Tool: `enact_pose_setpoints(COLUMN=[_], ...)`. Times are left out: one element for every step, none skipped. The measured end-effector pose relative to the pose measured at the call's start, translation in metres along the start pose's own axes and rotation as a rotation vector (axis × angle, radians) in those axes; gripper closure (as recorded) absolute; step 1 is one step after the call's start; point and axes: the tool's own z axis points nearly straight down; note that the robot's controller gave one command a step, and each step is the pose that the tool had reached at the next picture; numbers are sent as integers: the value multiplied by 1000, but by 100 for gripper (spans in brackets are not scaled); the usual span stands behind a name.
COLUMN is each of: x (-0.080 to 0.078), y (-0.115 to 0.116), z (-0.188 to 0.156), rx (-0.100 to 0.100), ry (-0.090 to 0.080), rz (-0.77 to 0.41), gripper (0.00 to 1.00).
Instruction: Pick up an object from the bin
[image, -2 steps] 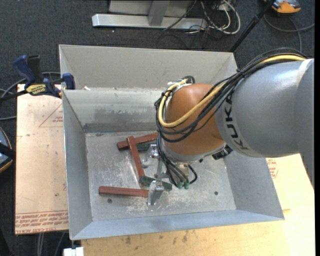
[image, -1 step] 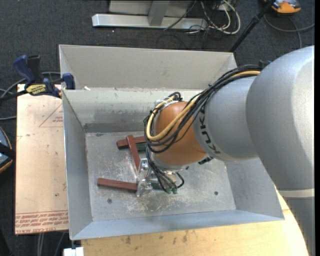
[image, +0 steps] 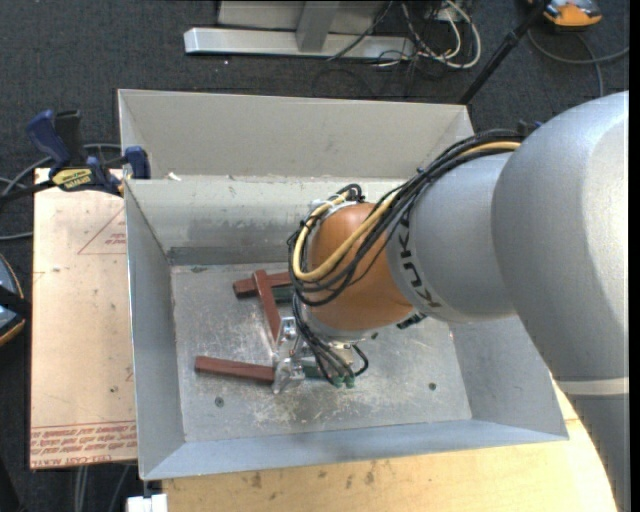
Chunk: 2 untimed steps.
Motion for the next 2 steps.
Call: enact_pose_setpoints(x=[-53,-51], y=[48,46], z=[-180,-175], rx=[6,9], ry=[18,28], rz=[-45,-44], gripper=[100,100])
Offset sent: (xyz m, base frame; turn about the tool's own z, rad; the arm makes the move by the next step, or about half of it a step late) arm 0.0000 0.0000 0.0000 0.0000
